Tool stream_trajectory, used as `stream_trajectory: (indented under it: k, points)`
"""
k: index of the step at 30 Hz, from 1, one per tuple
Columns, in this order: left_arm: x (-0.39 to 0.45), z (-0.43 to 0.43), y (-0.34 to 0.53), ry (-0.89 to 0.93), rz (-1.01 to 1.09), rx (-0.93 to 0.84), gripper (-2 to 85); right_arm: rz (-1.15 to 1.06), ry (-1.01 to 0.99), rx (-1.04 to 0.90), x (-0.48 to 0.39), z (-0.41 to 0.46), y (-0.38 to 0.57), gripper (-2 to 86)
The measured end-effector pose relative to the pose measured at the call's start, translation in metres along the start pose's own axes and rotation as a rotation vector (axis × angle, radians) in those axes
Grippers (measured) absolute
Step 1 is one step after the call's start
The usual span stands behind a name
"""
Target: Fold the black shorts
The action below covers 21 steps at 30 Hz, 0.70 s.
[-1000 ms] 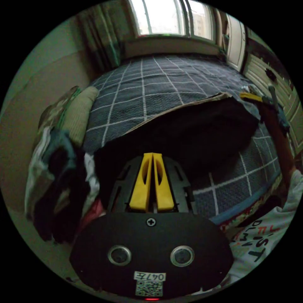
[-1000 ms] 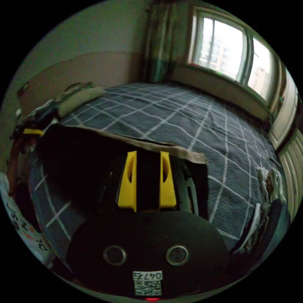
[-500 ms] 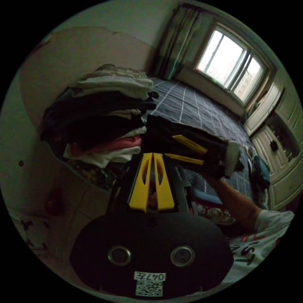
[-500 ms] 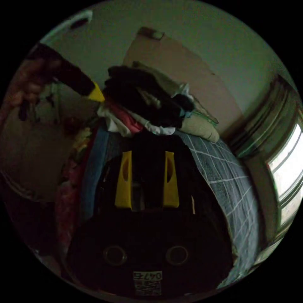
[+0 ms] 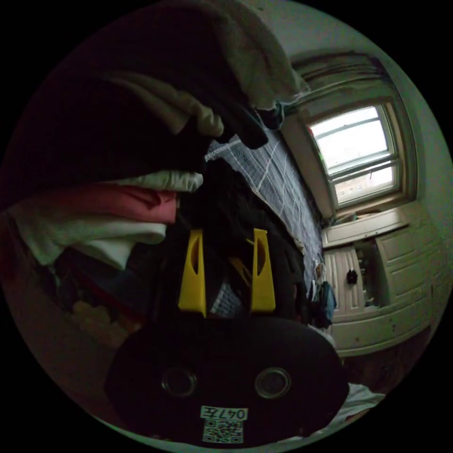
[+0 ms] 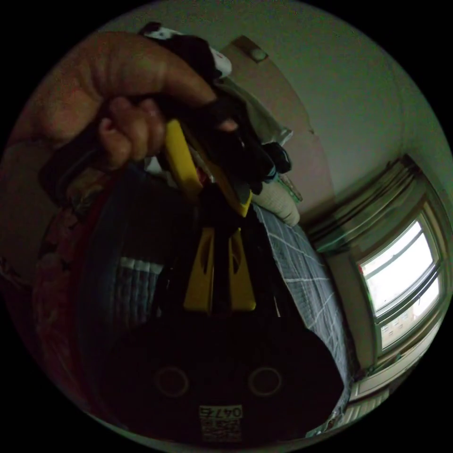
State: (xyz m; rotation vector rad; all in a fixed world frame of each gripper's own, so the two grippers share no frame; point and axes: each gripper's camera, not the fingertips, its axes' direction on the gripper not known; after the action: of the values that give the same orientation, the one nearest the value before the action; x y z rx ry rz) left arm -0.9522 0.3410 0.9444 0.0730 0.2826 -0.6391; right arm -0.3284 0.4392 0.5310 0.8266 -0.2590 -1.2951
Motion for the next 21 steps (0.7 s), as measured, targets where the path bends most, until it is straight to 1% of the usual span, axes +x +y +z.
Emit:
stream_trajectory:
  k: [3, 5, 6, 7, 8, 10, 11, 13, 14, 15, 16, 17, 18, 19, 21]
  points:
    - [0.0, 0.024, -0.014, 0.059, -0.072, 0.001, 13.4, -0.034, 0.044, -0.004, -0.007, -0.01, 0.011, 1.6]
    - [0.003, 0.035, -0.023, 0.083, -0.107, 0.016, 10.8, -0.007, 0.038, 0.017, -0.005, -0.017, 0.021, 1.5]
    - [0.008, 0.042, -0.027, 0.093, -0.118, 0.029, 6.5, 0.025, 0.035, 0.009, -0.001, -0.02, 0.027, 1.4]
    - [0.018, 0.046, -0.028, 0.073, -0.111, 0.058, 3.8, 0.046, 0.036, 0.016, 0.002, -0.022, 0.03, 1.4]
    - [0.026, 0.047, -0.028, 0.064, -0.087, 0.079, 3.3, 0.098, 0.027, 0.034, 0.01, -0.027, 0.038, 1.3]
    - [0.076, 0.056, -0.025, -0.063, 0.049, 0.142, 1.7, 0.199, 0.003, 0.055, 0.027, -0.036, 0.052, 1.3]
    - [0.092, 0.06, -0.025, -0.1, 0.092, 0.152, 1.5, 0.279, -0.009, 0.074, 0.04, -0.043, 0.063, 1.3]
    - [0.161, 0.087, -0.028, -0.188, 0.282, 0.15, 1.1, 0.447, -0.016, 0.099, 0.065, -0.055, 0.088, 1.3]
    - [0.179, 0.098, -0.029, -0.203, 0.331, 0.133, 1.0, 0.581, -0.016, 0.102, 0.085, -0.062, 0.11, 1.3]
    - [0.216, 0.126, -0.032, -0.229, 0.424, 0.082, 1.1, 0.724, -0.019, 0.095, 0.106, -0.067, 0.136, 1.3]
    - [0.25, 0.157, -0.033, -0.245, 0.498, 0.026, 1.1, 0.796, -0.023, 0.09, 0.116, -0.07, 0.151, 1.2]
    - [0.266, 0.173, -0.033, -0.248, 0.528, -0.005, 1.2, 0.935, -0.029, 0.075, 0.135, -0.074, 0.184, 1.2]
    - [0.295, 0.209, -0.031, -0.248, 0.58, -0.068, 1.2, 1.056, -0.032, 0.053, 0.151, -0.078, 0.218, 1.2]
    - [0.322, 0.245, -0.026, -0.25, 0.622, -0.128, 1.3, 1.108, -0.031, 0.041, 0.157, -0.08, 0.236, 1.2]
    - [0.355, 0.298, -0.014, -0.249, 0.664, -0.203, 1.4, 1.258, -0.02, -0.011, 0.176, -0.09, 0.305, 1.2]
